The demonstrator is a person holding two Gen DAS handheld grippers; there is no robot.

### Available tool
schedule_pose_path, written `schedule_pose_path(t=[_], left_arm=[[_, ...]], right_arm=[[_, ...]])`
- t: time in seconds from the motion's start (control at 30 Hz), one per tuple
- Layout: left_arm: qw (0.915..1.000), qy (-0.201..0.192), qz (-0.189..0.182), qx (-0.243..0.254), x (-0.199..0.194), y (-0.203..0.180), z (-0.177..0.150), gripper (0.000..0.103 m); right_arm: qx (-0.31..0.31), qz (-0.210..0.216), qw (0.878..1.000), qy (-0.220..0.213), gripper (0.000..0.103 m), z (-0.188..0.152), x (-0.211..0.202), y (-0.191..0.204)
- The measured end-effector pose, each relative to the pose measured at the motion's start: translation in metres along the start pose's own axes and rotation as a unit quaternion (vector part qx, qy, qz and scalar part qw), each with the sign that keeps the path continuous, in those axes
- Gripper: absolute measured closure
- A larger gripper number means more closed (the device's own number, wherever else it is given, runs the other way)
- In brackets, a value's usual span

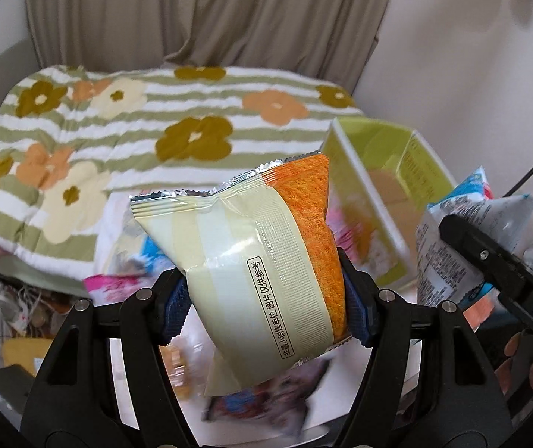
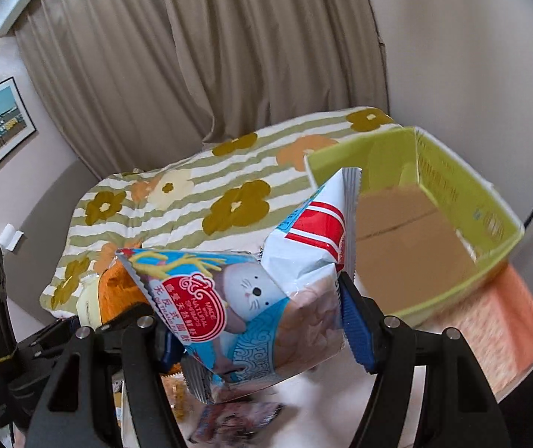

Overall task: Organize snacks
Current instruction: 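Carry both bags over the yellow box and open both tools to drop them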

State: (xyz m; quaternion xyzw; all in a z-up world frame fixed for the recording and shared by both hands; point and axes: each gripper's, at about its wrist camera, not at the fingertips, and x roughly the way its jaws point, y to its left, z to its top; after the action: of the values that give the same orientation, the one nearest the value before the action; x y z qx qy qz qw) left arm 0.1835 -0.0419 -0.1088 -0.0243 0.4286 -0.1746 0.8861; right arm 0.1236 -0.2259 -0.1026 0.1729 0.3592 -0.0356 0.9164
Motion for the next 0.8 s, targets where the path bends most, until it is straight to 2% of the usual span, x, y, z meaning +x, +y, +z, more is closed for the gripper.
schedule_pose_path(t=[0.33, 0.53, 0.67, 0.8], left_arm=[[0.9997, -0.017, 0.000, -0.016, 0.037, -0.115, 0.035, 0.038], [0.9998, 0.006, 0.006, -0.017, 0.075, -0.161, 0.048, 0.038], [0.9992, 0.038, 0.000, -0.012, 0.106, -0.176, 0.053, 0.038], [0.9972, 0.073, 0.000, 0.016, 0.142, -0.191, 0.054, 0.038]], right_arm=[[-0.048, 0.027, 0.998, 0.021, 0.037, 0.064, 0.007, -0.119], [-0.078, 0.016, 0.996, 0.040, 0.037, 0.079, 0.023, -0.166], [-0.065, 0.012, 0.996, 0.054, 0.037, 0.085, 0.038, -0.191], [-0.057, 0.005, 0.996, 0.061, 0.037, 0.088, 0.046, -0.202]])
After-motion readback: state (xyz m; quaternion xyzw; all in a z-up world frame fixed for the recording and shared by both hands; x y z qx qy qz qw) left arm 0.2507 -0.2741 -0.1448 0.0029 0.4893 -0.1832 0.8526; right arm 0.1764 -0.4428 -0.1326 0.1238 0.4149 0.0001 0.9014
